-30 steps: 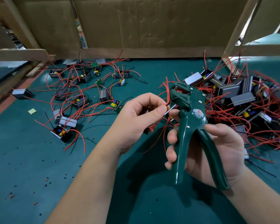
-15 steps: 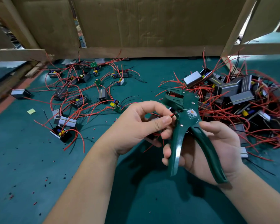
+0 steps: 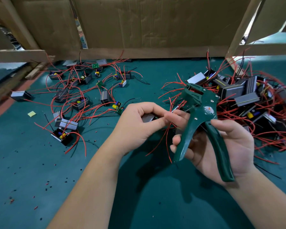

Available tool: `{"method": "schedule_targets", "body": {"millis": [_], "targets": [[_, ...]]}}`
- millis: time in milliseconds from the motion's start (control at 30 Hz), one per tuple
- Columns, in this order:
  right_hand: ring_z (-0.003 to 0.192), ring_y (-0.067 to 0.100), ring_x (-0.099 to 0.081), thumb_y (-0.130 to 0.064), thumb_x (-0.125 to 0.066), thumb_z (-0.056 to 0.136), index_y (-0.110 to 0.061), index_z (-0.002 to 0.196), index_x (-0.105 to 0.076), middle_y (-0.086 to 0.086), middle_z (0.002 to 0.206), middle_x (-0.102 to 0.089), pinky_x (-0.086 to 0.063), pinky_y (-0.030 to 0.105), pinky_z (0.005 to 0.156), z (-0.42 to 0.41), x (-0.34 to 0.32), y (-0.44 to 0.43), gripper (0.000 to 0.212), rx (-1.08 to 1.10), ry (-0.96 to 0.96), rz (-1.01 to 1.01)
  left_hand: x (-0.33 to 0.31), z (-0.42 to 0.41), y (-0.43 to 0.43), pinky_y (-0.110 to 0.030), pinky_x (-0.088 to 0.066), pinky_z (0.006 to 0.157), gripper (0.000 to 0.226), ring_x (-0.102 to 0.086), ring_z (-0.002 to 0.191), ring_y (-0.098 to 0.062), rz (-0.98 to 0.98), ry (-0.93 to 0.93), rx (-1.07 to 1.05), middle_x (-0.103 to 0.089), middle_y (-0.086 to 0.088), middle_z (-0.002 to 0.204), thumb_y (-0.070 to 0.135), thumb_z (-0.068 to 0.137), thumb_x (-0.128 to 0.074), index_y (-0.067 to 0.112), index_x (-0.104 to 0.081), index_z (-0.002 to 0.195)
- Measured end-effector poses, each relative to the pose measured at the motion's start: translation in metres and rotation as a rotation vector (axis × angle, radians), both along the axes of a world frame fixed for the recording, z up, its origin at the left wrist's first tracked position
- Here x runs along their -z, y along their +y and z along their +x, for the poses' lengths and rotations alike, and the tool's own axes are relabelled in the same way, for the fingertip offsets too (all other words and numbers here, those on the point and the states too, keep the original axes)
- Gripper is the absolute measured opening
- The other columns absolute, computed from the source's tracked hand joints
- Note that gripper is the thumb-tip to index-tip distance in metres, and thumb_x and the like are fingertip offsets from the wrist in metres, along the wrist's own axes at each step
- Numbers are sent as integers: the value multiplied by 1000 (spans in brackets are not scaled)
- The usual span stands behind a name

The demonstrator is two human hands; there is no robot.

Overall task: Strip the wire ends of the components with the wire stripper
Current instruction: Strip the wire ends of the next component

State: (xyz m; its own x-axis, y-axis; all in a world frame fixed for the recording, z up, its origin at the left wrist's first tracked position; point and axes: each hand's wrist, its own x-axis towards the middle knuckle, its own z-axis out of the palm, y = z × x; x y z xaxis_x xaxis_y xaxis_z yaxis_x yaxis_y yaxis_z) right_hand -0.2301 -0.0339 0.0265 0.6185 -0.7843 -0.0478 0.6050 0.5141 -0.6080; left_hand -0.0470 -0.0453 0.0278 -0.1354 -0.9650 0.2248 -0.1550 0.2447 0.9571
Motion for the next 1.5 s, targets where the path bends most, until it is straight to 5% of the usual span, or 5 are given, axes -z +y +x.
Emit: {"method": "schedule_targets", "body": {"millis": [367,700,933,1233,1500], "targets": [[74,31,-70,-26,-75,55,6,126,-54,21,131,-58,-59,40,69,-2,-2,1,80,-13,-9,8,3,-2,0,-18,-44,46,11,-55,55,0,127,38,-23,-64,10,67,9,87,-67,18,-67,81],[75,34,-69,-27,-75,58,5,122,-58,21,130,-59,-58,44,70,-1,-2,3,73,-63,10,-19,-10,1,2,-17,-47,39,13,-71,74,-10,299,692,29,-70,11,76,31,75,-60,34,-72,70],[76,42,-66,-31,-80,59,4,121,-58,28,104,-66,-54,51,73,1,1,4,74,-136,147,-140,-2,7,-4,-14,-30,38,10,-49,50,-6,117,405,-140,-62,7,65,24,80,-65,28,-71,74],[73,45,-63,-29,-80,57,2,118,-62,26,84,-62,-54,51,68,6,2,5,70,-196,142,-47,5,17,-7,-13,-41,69,12,-57,69,2,-366,-190,-381,-64,15,74,14,86,-69,27,-68,84],[69,42,-64,-28,-82,57,-4,96,-66,25,80,-62,-54,50,67,7,2,6,49,-214,220,-86,7,17,-9,-17,-43,73,9,-56,80,-1,-514,-324,-374,-61,13,82,9,85,-68,17,-71,88]]}}
